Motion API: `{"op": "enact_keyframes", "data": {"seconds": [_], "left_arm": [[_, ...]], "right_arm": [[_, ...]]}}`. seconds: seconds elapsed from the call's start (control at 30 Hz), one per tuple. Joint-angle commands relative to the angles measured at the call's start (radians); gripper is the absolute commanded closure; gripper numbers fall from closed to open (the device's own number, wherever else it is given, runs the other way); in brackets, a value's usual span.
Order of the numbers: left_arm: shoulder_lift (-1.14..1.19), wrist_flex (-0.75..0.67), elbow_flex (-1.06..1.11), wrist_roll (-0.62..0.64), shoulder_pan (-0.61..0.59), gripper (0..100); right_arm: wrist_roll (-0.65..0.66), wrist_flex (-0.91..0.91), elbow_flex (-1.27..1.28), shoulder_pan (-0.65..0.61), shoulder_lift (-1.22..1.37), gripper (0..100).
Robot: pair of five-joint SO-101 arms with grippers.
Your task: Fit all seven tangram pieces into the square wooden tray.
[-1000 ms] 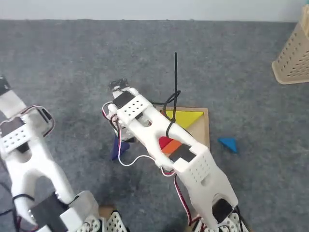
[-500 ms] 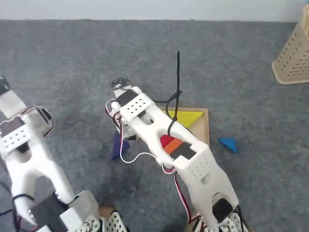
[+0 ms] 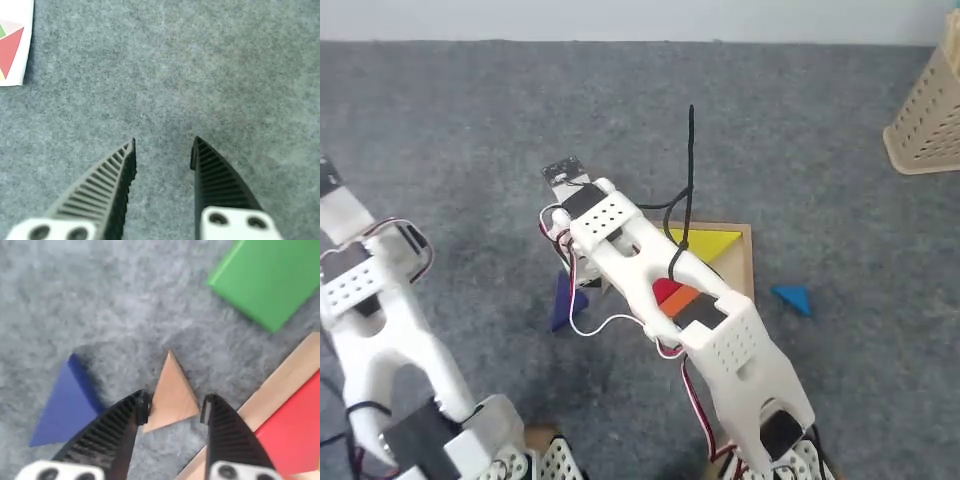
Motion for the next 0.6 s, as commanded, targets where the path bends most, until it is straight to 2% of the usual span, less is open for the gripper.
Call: {"op": "enact_keyframes", "data": {"seconds": [0.0, 0.3, 0.47, 0.57], "left_arm": [[-0.008, -0.021, -0.005, -0.008, 0.005, 83], [-0.008, -0.021, -0.005, -0.008, 0.005, 83], [-0.012, -0.014, -0.005, -0.008, 0.008, 83], [-0.015, 0.058, -0.018, -0.008, 0.049, 83]], "right_arm": [[0.017, -0.015, -0.057, 0.022, -0.019, 92.9], [0.026, 0.050, -0.083, 0.036, -0.070, 94.3], [0.166, 0.214, -0.129, 0.104, -0.271, 94.3], [0.284, 0.302, -0.127, 0.147, -0.404, 94.3]]}}
